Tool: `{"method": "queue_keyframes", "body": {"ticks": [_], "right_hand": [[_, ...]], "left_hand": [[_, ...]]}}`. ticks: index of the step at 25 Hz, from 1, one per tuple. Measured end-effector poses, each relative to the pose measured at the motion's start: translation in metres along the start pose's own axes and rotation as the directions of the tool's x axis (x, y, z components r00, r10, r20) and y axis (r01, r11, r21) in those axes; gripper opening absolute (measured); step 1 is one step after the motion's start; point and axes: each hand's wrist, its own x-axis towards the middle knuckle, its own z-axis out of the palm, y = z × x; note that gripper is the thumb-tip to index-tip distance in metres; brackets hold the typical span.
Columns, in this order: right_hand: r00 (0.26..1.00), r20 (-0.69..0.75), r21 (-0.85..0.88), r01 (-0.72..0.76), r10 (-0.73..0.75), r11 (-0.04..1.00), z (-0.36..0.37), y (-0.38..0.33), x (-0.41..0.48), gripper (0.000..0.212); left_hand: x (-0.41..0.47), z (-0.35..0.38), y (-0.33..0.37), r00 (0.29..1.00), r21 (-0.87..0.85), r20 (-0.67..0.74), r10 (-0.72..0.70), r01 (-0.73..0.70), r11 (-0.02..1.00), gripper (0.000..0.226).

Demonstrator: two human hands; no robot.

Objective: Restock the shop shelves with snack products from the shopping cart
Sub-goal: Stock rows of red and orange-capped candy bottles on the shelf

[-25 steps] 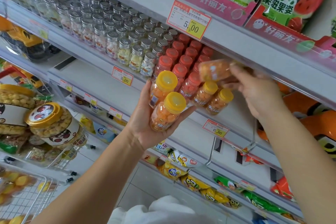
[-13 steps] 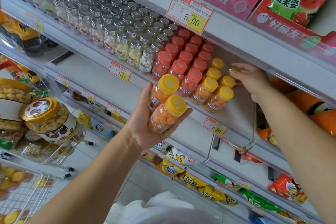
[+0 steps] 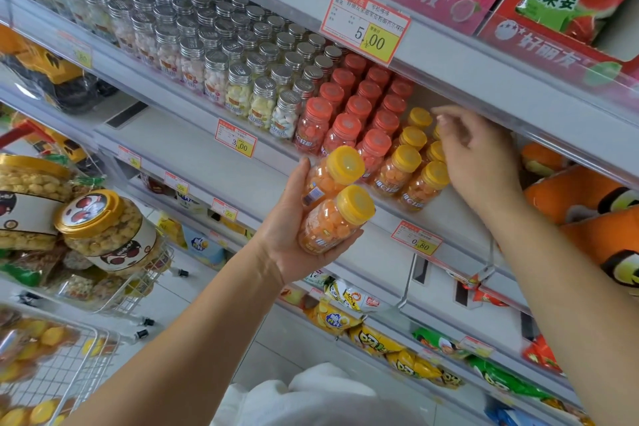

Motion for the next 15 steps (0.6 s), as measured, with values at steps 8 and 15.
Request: {"method": "queue_keyframes", "body": {"ticks": [8, 15], "right_hand": [[0.929, 0.353, 0.49, -0.084, -0.11, 0.868, 0.002, -0.055, -0.035, 0.022], [0.944, -0.009, 0.164, -0.323, 0.329, 0.932, -0.006, -0.02, 0.01, 0.053]], "left_hand": [[-0.004, 0.019, 0.004, 0.998, 0.201, 0.015, 0.068, -0.069, 0.977, 0.06], [0.0, -0.003, 0.002, 0.995, 0.099, -0.069, 0.078, -0.071, 0.993, 0.041]]}}
